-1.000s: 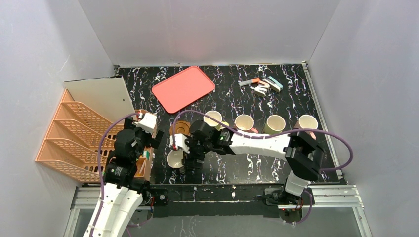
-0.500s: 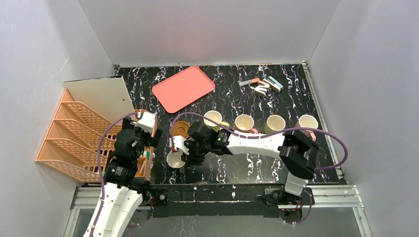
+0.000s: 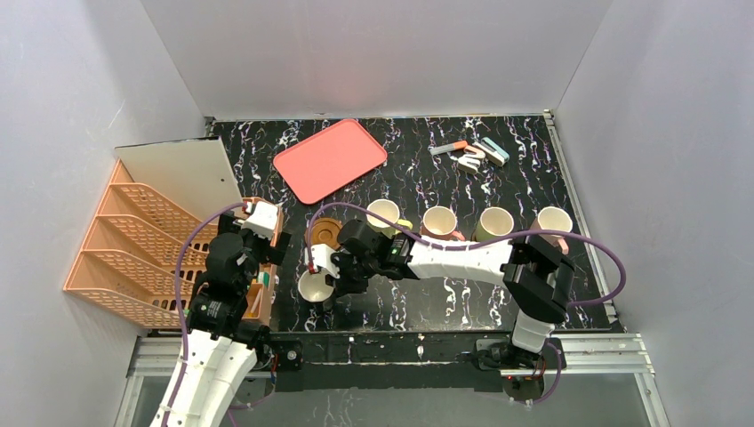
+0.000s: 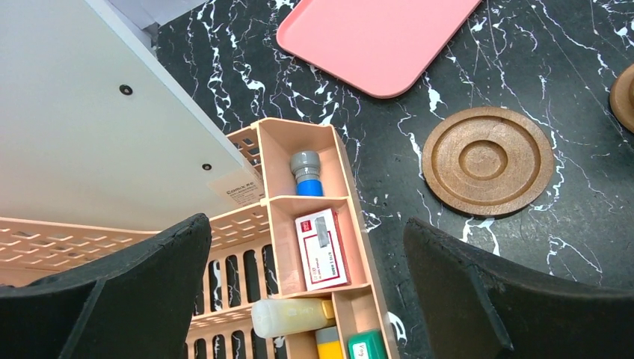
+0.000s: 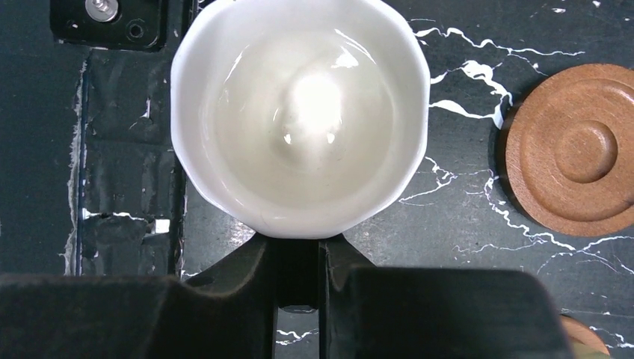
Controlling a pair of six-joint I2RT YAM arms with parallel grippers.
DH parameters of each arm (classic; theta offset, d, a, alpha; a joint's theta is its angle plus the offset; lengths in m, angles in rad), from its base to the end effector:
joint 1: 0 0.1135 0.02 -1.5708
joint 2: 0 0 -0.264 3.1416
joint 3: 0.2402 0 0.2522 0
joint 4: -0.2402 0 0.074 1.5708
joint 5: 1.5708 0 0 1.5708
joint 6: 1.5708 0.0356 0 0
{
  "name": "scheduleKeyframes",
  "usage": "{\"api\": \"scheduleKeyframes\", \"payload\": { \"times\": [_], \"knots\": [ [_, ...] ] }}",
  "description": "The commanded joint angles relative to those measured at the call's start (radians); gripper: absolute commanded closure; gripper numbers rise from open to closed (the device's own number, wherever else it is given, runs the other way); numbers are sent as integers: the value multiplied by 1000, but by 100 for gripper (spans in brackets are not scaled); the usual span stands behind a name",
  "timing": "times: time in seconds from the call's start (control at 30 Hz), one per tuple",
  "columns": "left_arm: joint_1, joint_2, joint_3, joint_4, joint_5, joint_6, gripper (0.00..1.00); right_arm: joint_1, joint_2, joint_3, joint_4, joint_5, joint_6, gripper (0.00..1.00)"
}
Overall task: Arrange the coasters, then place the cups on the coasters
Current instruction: Pick up the cup at the corner of the board.
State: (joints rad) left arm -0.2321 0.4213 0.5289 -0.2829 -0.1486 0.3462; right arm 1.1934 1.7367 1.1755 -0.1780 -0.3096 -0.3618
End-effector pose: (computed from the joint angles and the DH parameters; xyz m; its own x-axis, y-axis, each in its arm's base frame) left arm 0.1216 -0.0233 0.2884 -0.1306 0.3757 -0.9175 0.1381 0.9233 0.3584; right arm 0.1309 0.3597 0.2216 0.1106 -0.6359 -0.7638 -0.9936 -0.0892 -0.0696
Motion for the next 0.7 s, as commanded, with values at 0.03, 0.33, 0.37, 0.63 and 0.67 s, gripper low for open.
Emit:
{"api": "scheduleKeyframes", "payload": {
  "times": [0.03,0.33,0.37,0.63,0.67],
  "knots": [
    [2,-2,-15,29,-32,-11,2,2,-79,48,77,102,21,99],
    [4,-6,-17,35,-43,-10,2,-59,-111,84,91,164,4,99],
    [3,-6,-18,36,-44,-12,2,-68,-109,94,89,159,8,99],
    [2,-11,-20,42,-57,-12,2,-210,-49,219,81,74,121,99],
    [3,-12,-20,42,-58,-12,2,-223,-34,239,77,64,135,99]
  ]
}}
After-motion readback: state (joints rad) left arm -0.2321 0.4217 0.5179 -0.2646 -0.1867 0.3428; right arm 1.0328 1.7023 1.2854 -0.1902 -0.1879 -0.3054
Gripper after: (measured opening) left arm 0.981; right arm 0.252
